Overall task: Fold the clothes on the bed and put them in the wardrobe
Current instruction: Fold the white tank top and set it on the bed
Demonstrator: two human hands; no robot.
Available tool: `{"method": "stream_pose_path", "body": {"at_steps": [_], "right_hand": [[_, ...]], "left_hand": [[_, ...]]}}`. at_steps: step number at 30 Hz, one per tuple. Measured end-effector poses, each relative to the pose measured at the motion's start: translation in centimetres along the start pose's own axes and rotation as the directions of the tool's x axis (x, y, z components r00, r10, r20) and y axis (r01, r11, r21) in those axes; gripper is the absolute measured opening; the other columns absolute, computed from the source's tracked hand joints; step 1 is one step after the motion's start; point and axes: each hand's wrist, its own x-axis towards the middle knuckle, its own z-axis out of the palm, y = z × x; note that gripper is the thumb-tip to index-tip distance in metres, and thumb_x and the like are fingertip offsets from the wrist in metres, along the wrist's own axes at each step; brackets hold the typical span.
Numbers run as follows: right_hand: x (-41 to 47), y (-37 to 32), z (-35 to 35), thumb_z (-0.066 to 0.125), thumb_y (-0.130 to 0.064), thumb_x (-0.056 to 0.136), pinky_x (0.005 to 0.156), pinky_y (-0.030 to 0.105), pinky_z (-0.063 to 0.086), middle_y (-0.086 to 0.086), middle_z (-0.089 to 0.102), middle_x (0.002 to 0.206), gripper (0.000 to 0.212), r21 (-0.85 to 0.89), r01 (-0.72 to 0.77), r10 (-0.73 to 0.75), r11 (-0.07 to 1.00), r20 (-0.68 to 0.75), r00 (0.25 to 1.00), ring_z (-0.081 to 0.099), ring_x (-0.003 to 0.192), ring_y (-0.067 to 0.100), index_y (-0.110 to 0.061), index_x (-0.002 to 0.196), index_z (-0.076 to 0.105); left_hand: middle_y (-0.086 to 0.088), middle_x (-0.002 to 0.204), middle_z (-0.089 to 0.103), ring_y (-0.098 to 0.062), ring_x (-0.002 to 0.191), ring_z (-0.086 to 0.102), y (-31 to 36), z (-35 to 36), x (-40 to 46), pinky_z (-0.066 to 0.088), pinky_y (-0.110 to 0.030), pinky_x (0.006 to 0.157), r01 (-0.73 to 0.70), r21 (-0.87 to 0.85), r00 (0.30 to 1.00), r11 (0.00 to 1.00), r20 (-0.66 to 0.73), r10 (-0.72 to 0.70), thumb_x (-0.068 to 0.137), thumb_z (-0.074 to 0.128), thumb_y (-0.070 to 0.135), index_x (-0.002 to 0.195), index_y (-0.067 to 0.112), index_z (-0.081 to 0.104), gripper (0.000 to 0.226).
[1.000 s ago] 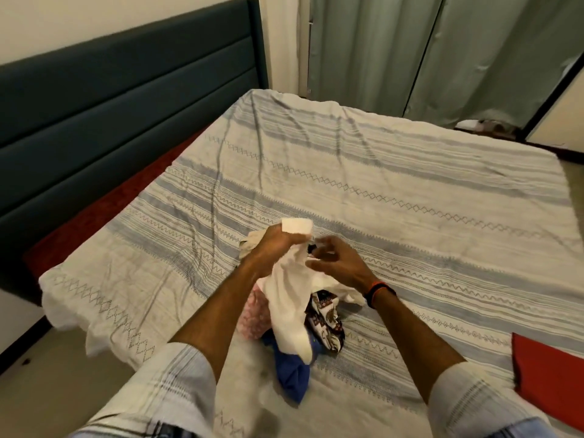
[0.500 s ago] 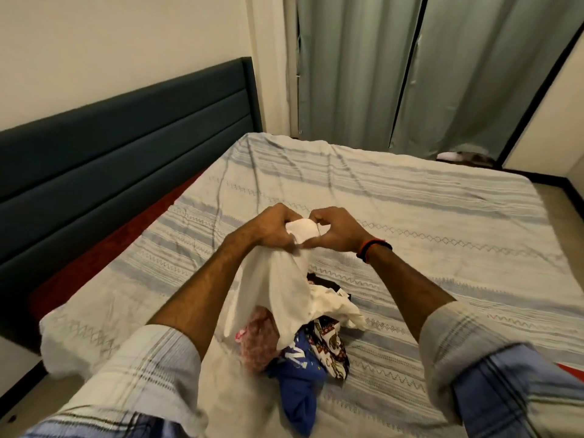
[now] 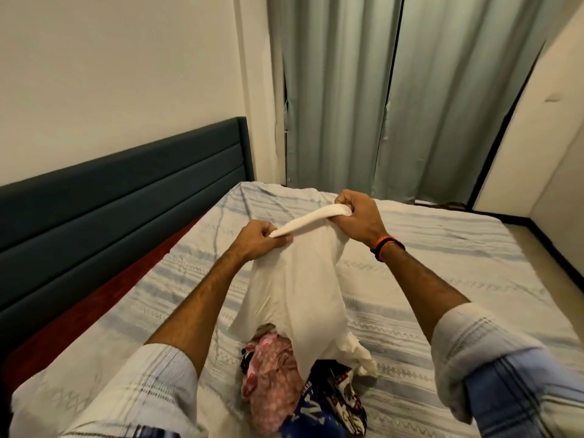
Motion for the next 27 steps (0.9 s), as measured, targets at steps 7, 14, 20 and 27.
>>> {"method": "stream_pose_path", "body": {"at_steps": [7, 14, 20, 27], "right_hand": [[-0.3, -1.7, -2.3, 0.062, -0.042, 0.070, 0.053, 0.027, 0.036, -0.006, 0.056, 0.057, 0.027, -0.064, -0.089, 0.072, 0.994, -0.227, 0.971, 0.049, 0.055, 0.011, -0.019, 0.060, 0.054], [-1.0, -2.1, -4.2, 0.059, -0.042, 0.089, 0.063, 0.037, 0.050, 0.007, 0.068, 0.073, 0.035, -0.355, -0.273, 0.266, 0.894, -0.069, 0.962, 0.063, 0.072, 0.030, -0.013, 0.072, 0.070], [-2.3, -3.0, -4.5, 0.080, -0.037, 0.075, 0.078, 0.032, 0.052, 0.000, 0.069, 0.099, 0.039, -0.356, -0.140, 0.192, 0.924, 0.114, 0.975, 0.063, 0.088, 0.020, -0.018, 0.107, 0.067], [-3.0, -1.8, -6.5, 0.075, -0.025, 0.081, 0.064, 0.024, 0.043, -0.003, 0.068, 0.073, 0.009, -0.197, -0.072, 0.098, 0.978, 0.122, 0.988, 0.056, 0.065, 0.009, -0.016, 0.078, 0.074]], "left_hand": [[-0.004, 0.086, 0.067, -0.022, 0.082, 0.062, 0.8, -0.4, 1.1, 0.052, -0.033, 0.075, -0.053, 0.024, 0.998, 0.998, -0.034, 0.053, 0.092, 0.064, 0.035, 0.085, 0.012, 0.070, 0.025], [-0.012, 0.079, 0.066, -0.030, 0.077, 0.058, 4.5, 1.3, 1.4, 0.047, -0.037, 0.072, -0.235, -0.140, 0.946, 0.962, -0.259, 0.194, 0.090, 0.051, 0.049, 0.078, 0.004, 0.063, 0.049], [0.002, 0.076, 0.067, -0.009, 0.069, 0.059, 7.6, 3.3, 1.1, 0.047, -0.028, 0.071, -0.385, -0.186, 0.921, 0.904, -0.135, 0.365, 0.089, 0.063, 0.042, 0.080, 0.015, 0.068, 0.029], [0.002, 0.074, 0.065, -0.008, 0.064, 0.053, 9.1, 5.9, 0.5, 0.043, -0.024, 0.061, -0.319, -0.143, 0.946, 0.937, 0.006, 0.323, 0.067, 0.088, 0.040, 0.083, 0.008, 0.069, 0.041]]}}
